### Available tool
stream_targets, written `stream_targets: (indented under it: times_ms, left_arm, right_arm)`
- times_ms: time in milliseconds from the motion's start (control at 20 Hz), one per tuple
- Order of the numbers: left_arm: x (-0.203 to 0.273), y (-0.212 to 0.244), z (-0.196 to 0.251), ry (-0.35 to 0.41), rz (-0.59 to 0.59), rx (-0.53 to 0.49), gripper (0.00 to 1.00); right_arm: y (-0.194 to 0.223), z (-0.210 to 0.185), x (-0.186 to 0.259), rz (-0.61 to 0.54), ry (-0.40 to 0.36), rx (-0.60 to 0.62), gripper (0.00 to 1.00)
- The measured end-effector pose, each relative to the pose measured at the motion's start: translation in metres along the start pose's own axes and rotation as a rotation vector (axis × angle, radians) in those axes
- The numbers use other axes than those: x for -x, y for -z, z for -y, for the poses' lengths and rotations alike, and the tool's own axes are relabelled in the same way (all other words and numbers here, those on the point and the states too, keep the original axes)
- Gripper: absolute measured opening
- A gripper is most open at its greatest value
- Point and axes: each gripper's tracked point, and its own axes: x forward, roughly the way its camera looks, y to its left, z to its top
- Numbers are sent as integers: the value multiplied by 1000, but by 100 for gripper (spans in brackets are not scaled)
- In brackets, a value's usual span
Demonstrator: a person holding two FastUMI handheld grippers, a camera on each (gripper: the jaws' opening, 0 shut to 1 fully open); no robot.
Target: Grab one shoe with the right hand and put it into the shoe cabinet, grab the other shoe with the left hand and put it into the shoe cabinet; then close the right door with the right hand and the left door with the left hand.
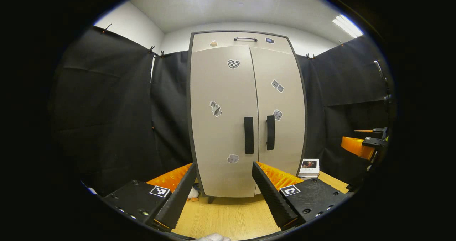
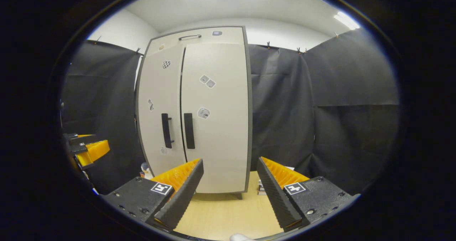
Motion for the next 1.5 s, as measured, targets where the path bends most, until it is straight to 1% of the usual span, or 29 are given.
stream_targets:
  times_ms: [750,1500]
  left_arm:
    - [-3,-2,-11,5,9,7,96]
    - [-7,-2,-20,37,17,3,96]
  right_arm:
    - [-3,-8,0,6,14,6,99]
    - [-5,-21,3,18,33,5,99]
